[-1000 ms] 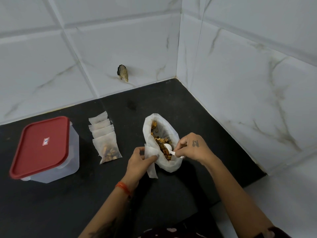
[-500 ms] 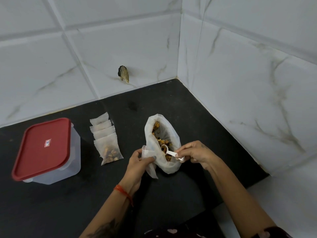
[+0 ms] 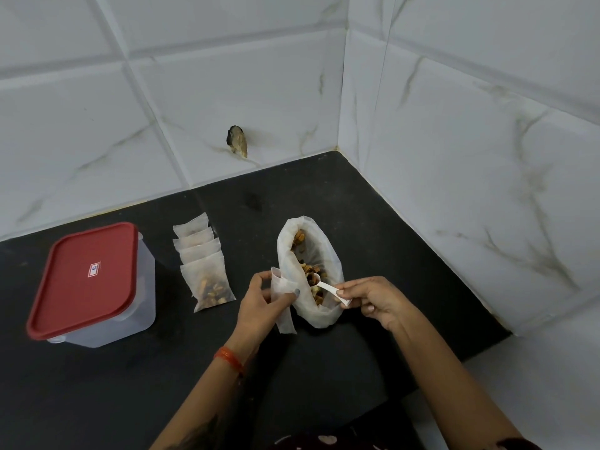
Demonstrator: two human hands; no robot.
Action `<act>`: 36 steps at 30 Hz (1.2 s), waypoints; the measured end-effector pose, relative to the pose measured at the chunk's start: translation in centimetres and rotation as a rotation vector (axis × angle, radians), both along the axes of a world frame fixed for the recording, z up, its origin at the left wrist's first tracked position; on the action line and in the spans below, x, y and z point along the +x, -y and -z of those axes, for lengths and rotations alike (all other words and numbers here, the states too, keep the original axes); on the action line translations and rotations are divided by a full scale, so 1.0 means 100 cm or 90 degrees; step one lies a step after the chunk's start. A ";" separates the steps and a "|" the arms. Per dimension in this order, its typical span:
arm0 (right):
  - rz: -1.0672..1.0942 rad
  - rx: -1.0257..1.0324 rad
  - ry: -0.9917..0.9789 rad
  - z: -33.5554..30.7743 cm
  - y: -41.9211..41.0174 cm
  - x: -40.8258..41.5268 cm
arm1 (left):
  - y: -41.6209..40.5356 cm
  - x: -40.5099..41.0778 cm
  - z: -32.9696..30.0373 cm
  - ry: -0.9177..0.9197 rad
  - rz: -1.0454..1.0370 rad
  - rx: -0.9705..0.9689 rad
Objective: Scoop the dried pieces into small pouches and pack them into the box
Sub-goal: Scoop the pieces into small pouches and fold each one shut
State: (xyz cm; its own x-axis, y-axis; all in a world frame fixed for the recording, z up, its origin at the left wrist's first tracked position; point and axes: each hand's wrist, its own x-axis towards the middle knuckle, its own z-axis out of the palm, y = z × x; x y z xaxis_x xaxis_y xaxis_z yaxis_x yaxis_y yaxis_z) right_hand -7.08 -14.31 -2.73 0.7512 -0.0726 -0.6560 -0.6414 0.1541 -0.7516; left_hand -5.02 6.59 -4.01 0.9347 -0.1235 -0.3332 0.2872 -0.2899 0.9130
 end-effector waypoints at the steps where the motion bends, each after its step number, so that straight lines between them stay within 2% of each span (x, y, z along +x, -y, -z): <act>1: 0.002 0.001 0.001 0.000 0.000 0.000 | -0.001 -0.001 -0.001 0.012 0.009 0.006; 16: 0.058 0.029 0.044 -0.026 0.011 -0.006 | -0.013 0.002 -0.013 0.219 0.072 0.159; 26: -0.004 0.000 0.165 -0.066 -0.008 -0.006 | -0.009 0.010 -0.020 0.264 0.101 0.153; 32: -0.087 -0.212 0.247 -0.074 -0.020 -0.009 | -0.008 0.009 -0.018 0.261 0.103 0.144; 36: -0.217 -0.492 0.387 -0.069 -0.026 -0.007 | -0.007 0.010 -0.013 0.267 0.098 0.122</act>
